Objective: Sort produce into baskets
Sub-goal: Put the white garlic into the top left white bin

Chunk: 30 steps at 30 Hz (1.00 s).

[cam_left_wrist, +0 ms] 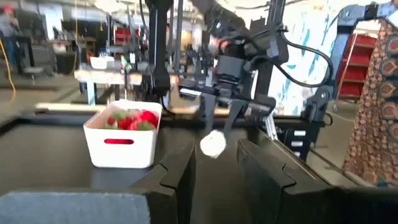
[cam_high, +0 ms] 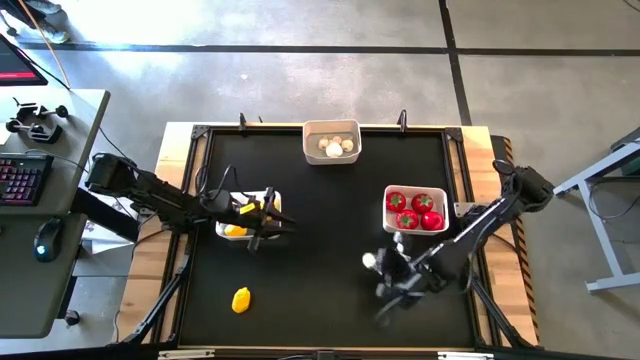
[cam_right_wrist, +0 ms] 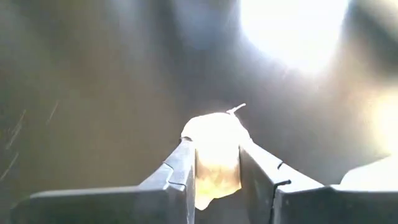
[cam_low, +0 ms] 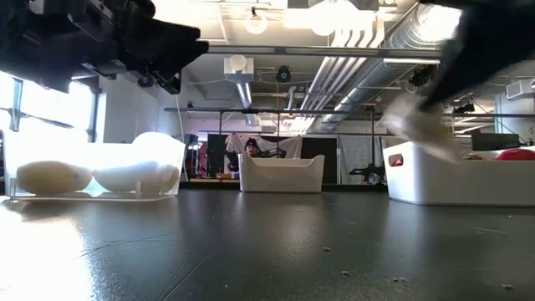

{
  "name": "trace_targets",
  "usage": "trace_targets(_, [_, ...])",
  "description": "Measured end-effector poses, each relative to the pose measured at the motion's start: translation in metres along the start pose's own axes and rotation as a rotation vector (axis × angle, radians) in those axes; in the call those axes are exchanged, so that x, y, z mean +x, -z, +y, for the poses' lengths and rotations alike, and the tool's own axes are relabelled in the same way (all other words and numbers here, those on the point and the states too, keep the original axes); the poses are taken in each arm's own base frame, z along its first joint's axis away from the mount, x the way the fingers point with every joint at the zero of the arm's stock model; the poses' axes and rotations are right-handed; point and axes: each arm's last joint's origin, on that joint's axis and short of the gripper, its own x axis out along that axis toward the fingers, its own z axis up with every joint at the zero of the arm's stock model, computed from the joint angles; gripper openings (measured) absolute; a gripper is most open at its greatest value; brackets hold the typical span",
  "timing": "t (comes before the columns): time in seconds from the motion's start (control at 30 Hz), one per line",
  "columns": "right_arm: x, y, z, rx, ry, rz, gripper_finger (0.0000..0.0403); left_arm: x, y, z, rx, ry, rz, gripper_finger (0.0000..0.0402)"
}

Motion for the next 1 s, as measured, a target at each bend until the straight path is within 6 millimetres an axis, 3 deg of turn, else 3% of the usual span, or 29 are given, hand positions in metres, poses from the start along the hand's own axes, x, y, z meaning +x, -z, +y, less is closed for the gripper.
trace_targets(0.2, [0.026, -0.042, -0.030, -0.051, 0.311, -0.289, 0.0074, 0.000, -0.004, 0.000, 0.032, -0.006, -0.042, 0.0101])
trace_targets(0.4, [0.059, -0.087, -0.083, -0.050, 0.476, -0.294, 0.0073, 0.000, -0.004, 0.000, 0.040, -0.006, -0.041, 0.0101])
trace_targets(0.6, [0.085, -0.128, -0.150, -0.084, 0.448, -0.307, 0.0073, 0.000, -0.003, 0.000, 0.028, -0.007, -0.028, 0.0101])
trace_targets(0.77, [0.096, -0.150, -0.208, -0.071, 0.314, -0.392, 0.0073, 0.000, -0.002, 0.000, 0.021, -0.007, -0.021, 0.0101])
trace_targets(1.0, [0.123, -0.166, -0.254, 0.002, 0.226, -0.461, 0.0073, 0.000, -0.002, 0.000, 0.022, -0.007, -0.022, 0.0101])
